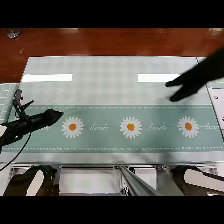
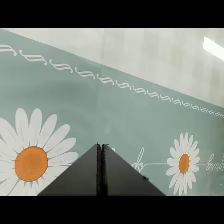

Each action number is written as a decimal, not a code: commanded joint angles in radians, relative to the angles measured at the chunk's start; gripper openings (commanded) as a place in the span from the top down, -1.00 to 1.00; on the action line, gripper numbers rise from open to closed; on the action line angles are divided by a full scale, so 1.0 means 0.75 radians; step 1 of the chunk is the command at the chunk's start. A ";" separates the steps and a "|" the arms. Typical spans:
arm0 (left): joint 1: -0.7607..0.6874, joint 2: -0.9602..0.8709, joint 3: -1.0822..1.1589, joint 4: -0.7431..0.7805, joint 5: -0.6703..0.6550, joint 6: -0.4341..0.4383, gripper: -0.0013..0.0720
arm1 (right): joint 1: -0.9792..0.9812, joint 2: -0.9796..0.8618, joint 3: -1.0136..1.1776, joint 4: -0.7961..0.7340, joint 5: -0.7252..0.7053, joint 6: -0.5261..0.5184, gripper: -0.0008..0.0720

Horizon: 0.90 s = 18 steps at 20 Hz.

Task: Fold the shirts.

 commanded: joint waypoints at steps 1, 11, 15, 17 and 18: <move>-0.001 -0.001 0.000 0.000 -0.013 0.006 0.90 | -0.209 0.209 -0.270 -0.246 0.129 0.036 0.88; -0.001 -0.001 0.000 0.000 -0.013 0.015 0.90 | -0.835 0.954 -1.459 -0.807 -0.001 -0.130 0.56; 0.005 -0.015 0.022 0.006 0.030 0.014 0.90 | -0.876 0.889 -1.450 -0.684 -0.114 -0.185 -0.73; 0.030 -0.081 0.130 0.005 0.033 0.013 0.90 | -0.875 0.756 -1.242 -0.330 -0.258 -0.188 -0.71; 0.035 -0.135 0.226 0.004 0.031 0.013 0.91 | -0.863 0.669 -1.108 -0.047 -0.321 -0.189 -0.43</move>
